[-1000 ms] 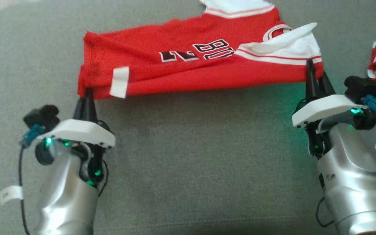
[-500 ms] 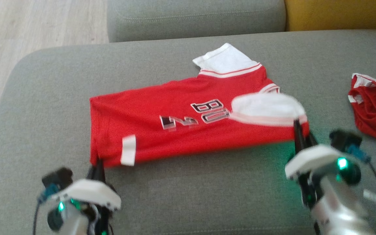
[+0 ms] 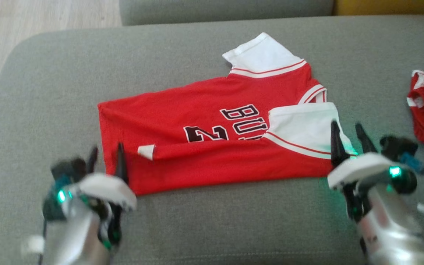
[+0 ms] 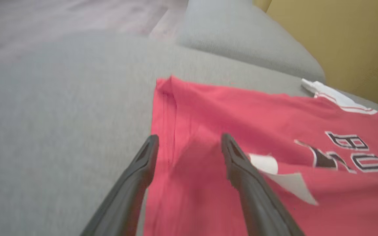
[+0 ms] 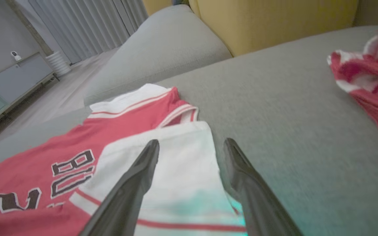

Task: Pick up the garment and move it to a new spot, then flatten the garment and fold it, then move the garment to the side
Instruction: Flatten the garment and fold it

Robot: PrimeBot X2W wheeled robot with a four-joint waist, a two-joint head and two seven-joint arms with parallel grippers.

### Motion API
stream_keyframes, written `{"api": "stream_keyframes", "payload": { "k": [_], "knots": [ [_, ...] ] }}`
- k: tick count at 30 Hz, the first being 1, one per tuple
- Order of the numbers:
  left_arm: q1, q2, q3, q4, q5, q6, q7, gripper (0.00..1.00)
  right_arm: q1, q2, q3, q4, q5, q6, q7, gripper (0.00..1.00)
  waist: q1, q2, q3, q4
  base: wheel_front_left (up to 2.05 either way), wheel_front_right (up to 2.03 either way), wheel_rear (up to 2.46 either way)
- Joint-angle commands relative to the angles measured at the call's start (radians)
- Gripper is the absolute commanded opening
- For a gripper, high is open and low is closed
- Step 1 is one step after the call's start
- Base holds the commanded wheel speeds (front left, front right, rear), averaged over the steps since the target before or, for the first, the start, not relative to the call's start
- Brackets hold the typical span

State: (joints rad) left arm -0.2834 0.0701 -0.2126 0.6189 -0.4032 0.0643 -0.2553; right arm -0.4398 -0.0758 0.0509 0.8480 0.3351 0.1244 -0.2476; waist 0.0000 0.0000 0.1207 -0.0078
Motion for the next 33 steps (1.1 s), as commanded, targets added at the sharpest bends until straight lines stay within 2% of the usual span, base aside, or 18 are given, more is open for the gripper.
{"api": "stream_keyframes", "payload": {
  "k": [1,6,11,22,28,29,30,31,33],
  "knots": [
    [-0.089,0.043,0.025,-0.019,0.015,-0.008,0.011,1.00,-0.060,-0.001,0.023,-0.036,-0.015,0.006,-0.013,1.00,0.0000,0.0000,0.019,0.003,0.00,0.00,0.00],
    [-0.260,0.136,0.009,0.025,0.041,-0.045,0.132,1.00,-0.175,0.004,0.052,-0.059,-0.040,0.006,0.000,1.00,0.0000,0.0000,0.086,-0.007,0.00,0.00,0.00],
    [-0.371,0.192,0.009,0.086,0.038,-0.075,0.219,1.00,-0.263,0.010,0.083,-0.064,-0.043,0.006,0.005,1.00,0.0000,0.0000,0.142,-0.020,0.00,0.00,0.00],
    [-0.483,0.228,0.015,0.217,-0.007,-0.136,0.304,1.00,-0.356,0.003,0.138,-0.053,-0.031,0.006,0.003,1.00,0.0000,0.0000,0.223,-0.042,0.00,0.00,0.00],
    [-0.493,0.215,-0.008,0.268,-0.026,-0.165,0.322,1.00,-0.408,-0.023,0.161,-0.042,-0.026,0.006,0.010,1.00,0.0000,0.0000,0.244,-0.039,0.00,0.00,0.00],
    [-0.493,0.210,-0.015,0.273,-0.029,-0.170,0.326,0.97,-0.418,-0.028,0.164,-0.039,-0.025,0.006,0.014,1.00,0.0000,0.0000,0.247,-0.035,0.00,0.00,0.00],
    [-0.496,0.204,-0.018,0.277,-0.034,-0.174,0.327,0.64,-0.430,-0.033,0.169,-0.036,-0.027,0.006,0.022,1.00,0.0000,0.0000,0.253,-0.031,0.00,0.00,0.00],
    [-0.499,0.200,-0.026,0.280,-0.036,-0.177,0.329,0.37,-0.444,-0.040,0.177,-0.032,-0.032,0.006,0.031,1.00,0.0000,0.0000,0.257,-0.025,0.00,0.00,0.00],
    [-0.508,0.191,-0.037,0.279,-0.045,-0.184,0.322,0.00,-0.475,-0.054,0.188,-0.022,-0.040,0.006,0.049,1.00,0.0000,0.0000,0.269,-0.012,0.00,0.00,0.00]
  ]
}}
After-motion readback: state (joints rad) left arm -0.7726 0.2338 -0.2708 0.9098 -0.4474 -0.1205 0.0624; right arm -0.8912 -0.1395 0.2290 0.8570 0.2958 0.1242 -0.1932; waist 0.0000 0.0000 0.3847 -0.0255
